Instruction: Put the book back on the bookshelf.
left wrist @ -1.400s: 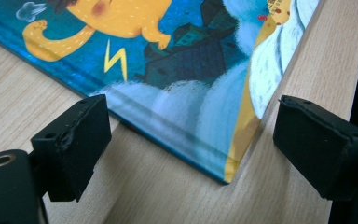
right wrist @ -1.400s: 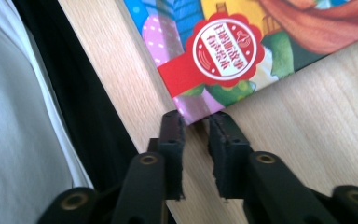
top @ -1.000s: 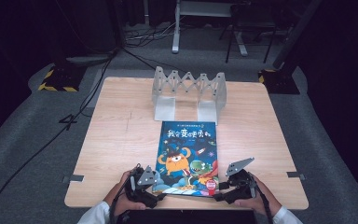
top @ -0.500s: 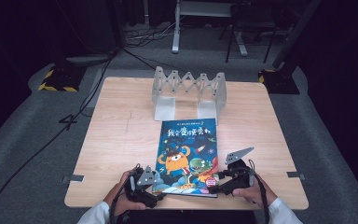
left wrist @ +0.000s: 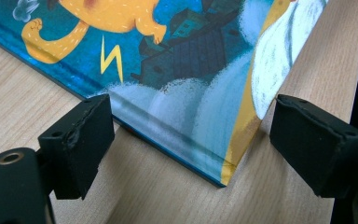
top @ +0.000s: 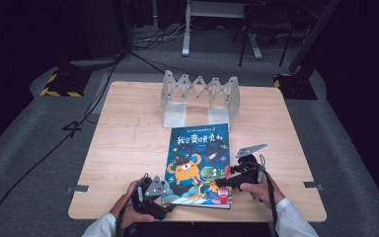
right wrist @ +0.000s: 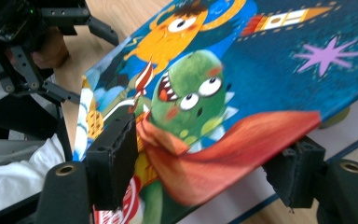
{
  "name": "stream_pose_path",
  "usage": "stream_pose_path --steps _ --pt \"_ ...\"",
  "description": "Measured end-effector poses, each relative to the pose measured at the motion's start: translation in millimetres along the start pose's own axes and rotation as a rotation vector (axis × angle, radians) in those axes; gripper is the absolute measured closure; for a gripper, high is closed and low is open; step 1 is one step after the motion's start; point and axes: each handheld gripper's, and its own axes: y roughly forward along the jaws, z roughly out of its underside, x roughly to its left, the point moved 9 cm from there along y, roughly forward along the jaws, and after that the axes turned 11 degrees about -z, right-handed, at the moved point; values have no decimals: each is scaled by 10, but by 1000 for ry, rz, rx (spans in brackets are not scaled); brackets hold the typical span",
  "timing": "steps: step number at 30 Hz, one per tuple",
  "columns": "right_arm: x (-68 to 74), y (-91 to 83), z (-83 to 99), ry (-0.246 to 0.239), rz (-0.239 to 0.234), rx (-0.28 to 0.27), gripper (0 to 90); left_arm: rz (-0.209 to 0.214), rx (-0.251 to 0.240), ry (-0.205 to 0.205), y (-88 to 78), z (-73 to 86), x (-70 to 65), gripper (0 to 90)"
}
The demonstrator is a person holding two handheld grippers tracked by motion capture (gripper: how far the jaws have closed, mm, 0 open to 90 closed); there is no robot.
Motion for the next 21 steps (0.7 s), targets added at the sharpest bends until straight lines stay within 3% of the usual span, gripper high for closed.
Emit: stream_pose_path --steps 7,11,16,21 --pt "-79 12 -41 -13 -8 -11 317 2 1 2 -1 0 2 142" --pt "-180 19 -68 -5 15 -15 317 4 -1 7 -5 7 25 149" --pt "-250 0 -122 -35 21 -33 319 -16 8 -6 -14 43 143 131" --pt "-275 -3 -158 -54 25 -32 317 1 5 12 -2 39 186 114"
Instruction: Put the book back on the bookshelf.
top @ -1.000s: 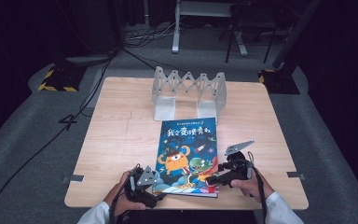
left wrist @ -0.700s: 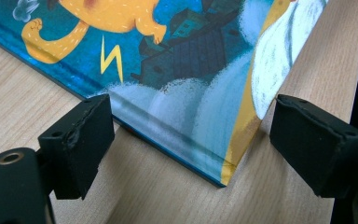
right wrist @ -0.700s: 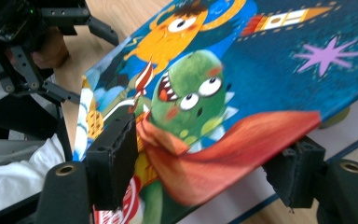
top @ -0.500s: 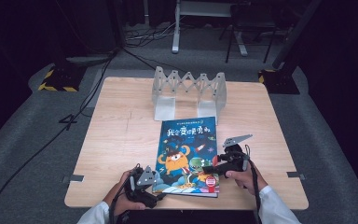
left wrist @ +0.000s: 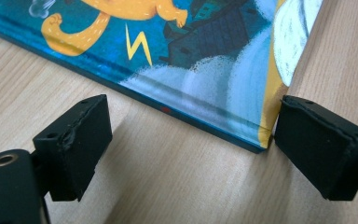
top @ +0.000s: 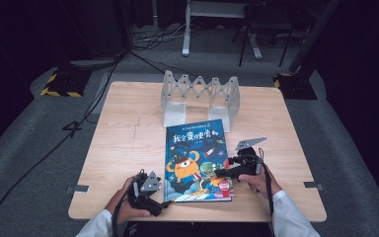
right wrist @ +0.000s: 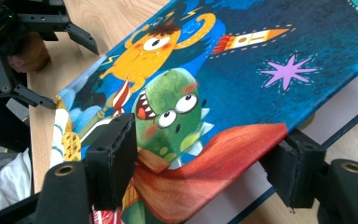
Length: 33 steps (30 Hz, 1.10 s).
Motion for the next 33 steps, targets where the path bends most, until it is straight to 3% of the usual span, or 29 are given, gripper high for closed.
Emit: stream_pose_path --steps 5,14,19,29,33 --pt "-46 28 -81 -20 2 -2 316 7 -2 3 11 -10 8 117" --pt "-152 145 -179 -11 17 7 322 10 -4 4 11 -13 11 130" --pt "-90 81 -189 -19 -33 -42 424 7 -3 4 11 -12 11 123" --pt "33 -23 -69 -14 -90 -84 489 0 10 -8 -18 34 29 75" --pt "115 -84 -41 -24 -91 -111 512 28 3 -52 -81 65 63 109"
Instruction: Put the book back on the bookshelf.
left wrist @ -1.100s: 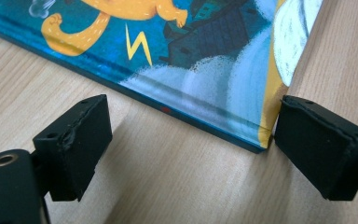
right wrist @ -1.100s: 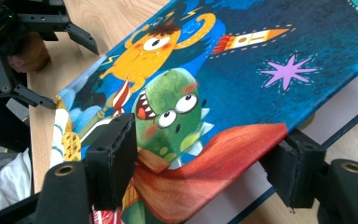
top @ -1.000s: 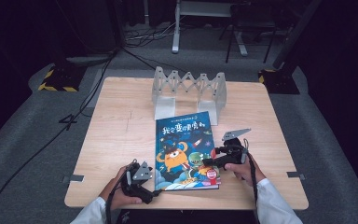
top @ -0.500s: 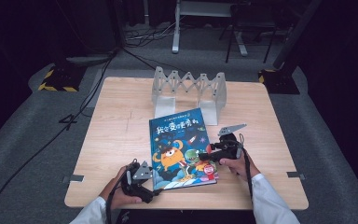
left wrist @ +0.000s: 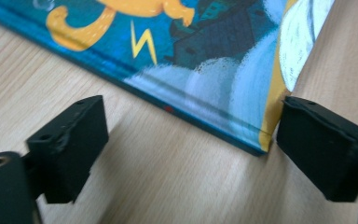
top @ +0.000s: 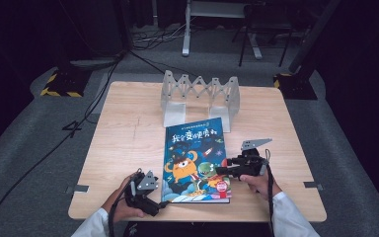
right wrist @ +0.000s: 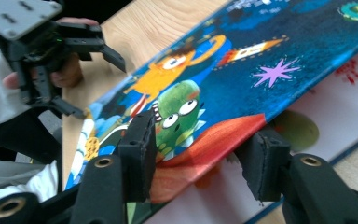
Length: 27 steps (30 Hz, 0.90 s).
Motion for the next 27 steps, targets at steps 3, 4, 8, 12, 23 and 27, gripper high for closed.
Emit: stream_pose_path --steps 3,4,8,12,23,27 --pt "66 -39 -6 -19 0 -10 520 25 -15 -84 -45 11 69 164" --pt "85 -50 -10 -25 0 -14 521 23 -16 -97 -50 14 90 163" --pt "129 -72 -17 -45 5 -16 522 15 -9 -131 -31 -14 141 160" --pt "167 -86 -25 -65 13 -19 522 29 -4 -150 14 -83 167 160" --pt "305 -165 -43 -148 24 -35 522 66 7 -166 183 -317 206 161" --pt "342 -180 -48 -169 32 -30 522 86 5 -162 254 -389 167 151"
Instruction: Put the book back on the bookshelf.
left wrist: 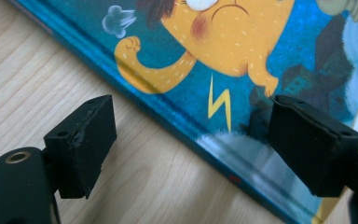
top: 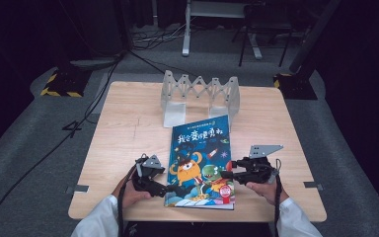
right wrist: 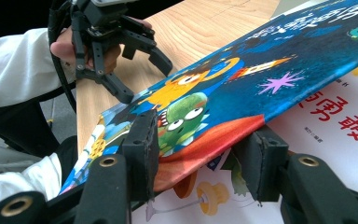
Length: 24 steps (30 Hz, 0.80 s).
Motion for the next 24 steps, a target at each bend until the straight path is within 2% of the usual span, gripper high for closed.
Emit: stream_pose_path --steps 7,14,18,22,24 --pt "78 -24 -31 -62 14 -6 522 7 -20 -22 -36 -17 28 159" --pt "134 -38 -90 -138 57 -33 532 7 -31 -19 -45 -49 43 159" --pt "131 -31 -101 -152 58 -42 534 40 -36 -42 -4 -78 31 127" --pt "138 -35 -98 -167 62 -46 534 67 -60 -89 37 -161 60 100" --pt "159 -38 -105 -185 63 -50 534 98 -72 -115 52 -202 70 96"
